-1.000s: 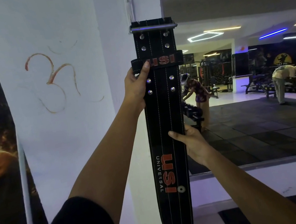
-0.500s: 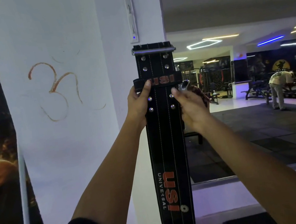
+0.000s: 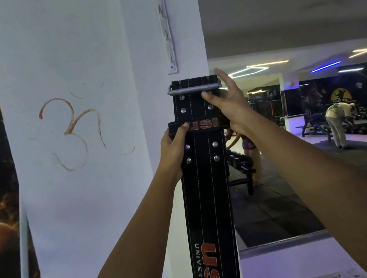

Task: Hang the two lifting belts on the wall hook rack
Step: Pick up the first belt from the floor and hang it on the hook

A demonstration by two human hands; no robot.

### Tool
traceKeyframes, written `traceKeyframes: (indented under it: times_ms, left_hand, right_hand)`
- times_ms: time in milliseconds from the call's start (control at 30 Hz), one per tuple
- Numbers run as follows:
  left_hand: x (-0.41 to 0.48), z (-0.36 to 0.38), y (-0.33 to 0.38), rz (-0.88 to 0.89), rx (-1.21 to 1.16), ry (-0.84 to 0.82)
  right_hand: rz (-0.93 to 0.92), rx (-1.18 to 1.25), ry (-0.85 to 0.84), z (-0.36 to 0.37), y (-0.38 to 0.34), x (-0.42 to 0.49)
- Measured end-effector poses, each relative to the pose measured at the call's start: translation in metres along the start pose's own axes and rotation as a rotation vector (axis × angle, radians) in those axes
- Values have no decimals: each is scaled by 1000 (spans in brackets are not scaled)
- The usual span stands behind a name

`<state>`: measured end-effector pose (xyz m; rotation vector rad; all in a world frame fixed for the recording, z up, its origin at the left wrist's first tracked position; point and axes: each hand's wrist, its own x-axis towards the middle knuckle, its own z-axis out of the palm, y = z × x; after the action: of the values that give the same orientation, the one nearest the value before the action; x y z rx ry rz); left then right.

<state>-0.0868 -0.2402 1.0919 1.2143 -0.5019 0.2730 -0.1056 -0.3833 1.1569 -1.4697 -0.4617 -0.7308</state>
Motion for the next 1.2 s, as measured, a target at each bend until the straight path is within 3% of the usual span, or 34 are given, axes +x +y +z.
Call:
traceKeyframes:
  times_ms: [233,467,700,900,1200]
  left_hand:
    - [15,-17,2,-13,6,-10]
    - [44,-25,-18,-5,70,11]
    - [86,-14,-40,91,67,94]
    - [141,-12,-18,175,-31,102]
    - [193,-16,6,393,157,4]
  right_hand:
    - [-77,33,-137,7,8,9]
    - [-157,-90,77,24,21,35]
    - [-182,-15,81,29,39,79]
    - [-137,39,47,32,48,120]
    - [-111,26,-15,35,70,156]
